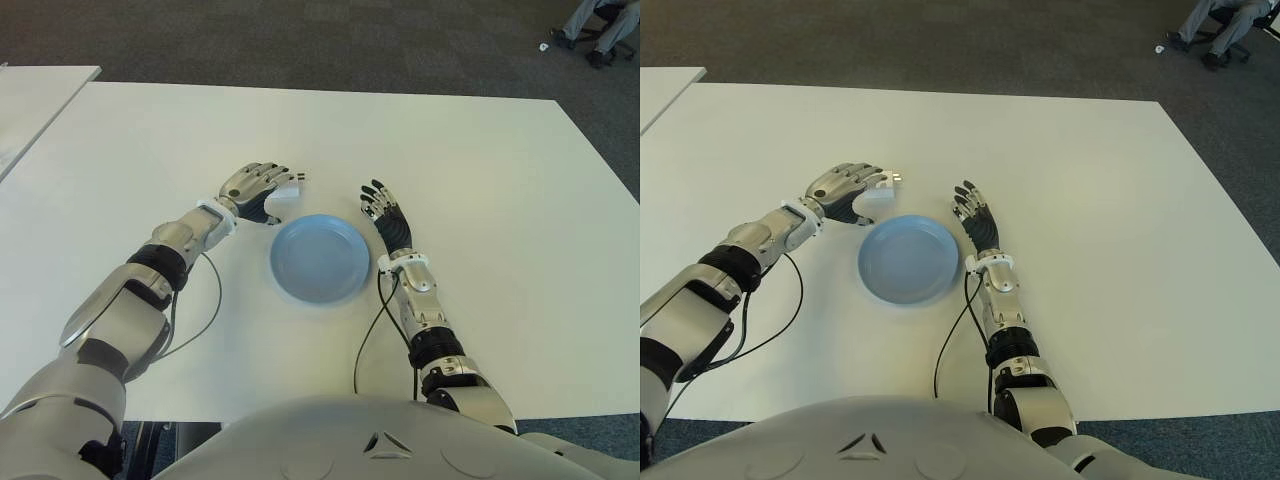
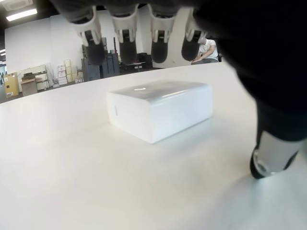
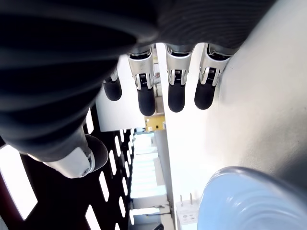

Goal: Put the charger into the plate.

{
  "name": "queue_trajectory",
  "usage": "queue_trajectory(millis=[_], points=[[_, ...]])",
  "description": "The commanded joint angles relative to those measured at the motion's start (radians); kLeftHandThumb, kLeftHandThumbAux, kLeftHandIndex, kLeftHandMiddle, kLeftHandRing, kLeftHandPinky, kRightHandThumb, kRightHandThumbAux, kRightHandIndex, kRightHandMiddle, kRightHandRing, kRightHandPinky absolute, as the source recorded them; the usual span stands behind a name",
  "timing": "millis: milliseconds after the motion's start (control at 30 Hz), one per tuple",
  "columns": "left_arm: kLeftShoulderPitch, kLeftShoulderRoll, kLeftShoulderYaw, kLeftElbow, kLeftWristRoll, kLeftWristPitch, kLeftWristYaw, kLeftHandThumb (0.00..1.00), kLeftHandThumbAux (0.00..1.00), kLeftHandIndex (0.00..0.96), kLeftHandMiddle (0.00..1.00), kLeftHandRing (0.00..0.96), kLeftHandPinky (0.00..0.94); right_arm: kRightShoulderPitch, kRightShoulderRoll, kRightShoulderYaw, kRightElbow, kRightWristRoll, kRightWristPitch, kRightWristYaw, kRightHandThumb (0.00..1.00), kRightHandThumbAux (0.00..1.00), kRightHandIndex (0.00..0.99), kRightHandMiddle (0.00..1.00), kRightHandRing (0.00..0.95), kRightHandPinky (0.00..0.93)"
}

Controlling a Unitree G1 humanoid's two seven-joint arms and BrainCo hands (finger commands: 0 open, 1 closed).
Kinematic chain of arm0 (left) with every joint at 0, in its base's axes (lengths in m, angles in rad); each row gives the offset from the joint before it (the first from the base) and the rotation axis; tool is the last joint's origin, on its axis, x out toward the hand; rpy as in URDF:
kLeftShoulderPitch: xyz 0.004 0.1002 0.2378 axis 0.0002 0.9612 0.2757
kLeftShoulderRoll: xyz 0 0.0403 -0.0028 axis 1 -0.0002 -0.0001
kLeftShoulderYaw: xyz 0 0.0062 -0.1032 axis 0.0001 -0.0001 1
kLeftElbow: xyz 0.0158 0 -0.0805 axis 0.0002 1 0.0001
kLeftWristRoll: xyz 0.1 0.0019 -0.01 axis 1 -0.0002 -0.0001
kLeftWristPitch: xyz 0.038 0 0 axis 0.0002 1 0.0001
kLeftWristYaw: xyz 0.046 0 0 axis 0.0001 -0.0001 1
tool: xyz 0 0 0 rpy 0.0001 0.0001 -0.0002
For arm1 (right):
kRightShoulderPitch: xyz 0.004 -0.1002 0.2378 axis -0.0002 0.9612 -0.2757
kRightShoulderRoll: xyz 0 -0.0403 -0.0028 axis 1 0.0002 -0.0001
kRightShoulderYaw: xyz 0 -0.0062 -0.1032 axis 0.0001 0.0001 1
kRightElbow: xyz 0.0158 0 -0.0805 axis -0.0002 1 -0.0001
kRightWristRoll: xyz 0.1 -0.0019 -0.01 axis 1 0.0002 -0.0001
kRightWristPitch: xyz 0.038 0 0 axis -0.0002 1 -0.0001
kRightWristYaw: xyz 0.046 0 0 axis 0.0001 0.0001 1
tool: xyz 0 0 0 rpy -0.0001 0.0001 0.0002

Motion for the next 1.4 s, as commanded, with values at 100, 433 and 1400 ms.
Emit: queue_trajectory(millis=[100,433,1400], points=[[0.021,-0.028,-0.046,0.036,0.01,0.0,-0.014,0.0,0.595,0.0,0.0,0.0,0.0,0.017,0.001,0.001,0.009,-0.001,0.007,0.0,0.0,0.616,0.024,0.161,0.114,0.008],[0.03,-0.027,-0.082,0.049,0.017,-0.003,-0.008,0.0,0.568,0.0,0.0,0.0,0.0,0.02,0.001,0.002,0.0,-0.004,0.012,-0.004,0.0,0.609,0.029,0.161,0.112,0.013],[0.07,0.025,-0.133,0.046,0.021,-0.027,0.013,0.0,0.574,0.0,0.0,0.0,0.0,0.021,0.003,0.0,-0.002,-0.004,0.013,-0.018,0.0,0.607,0.041,0.174,0.125,0.023]])
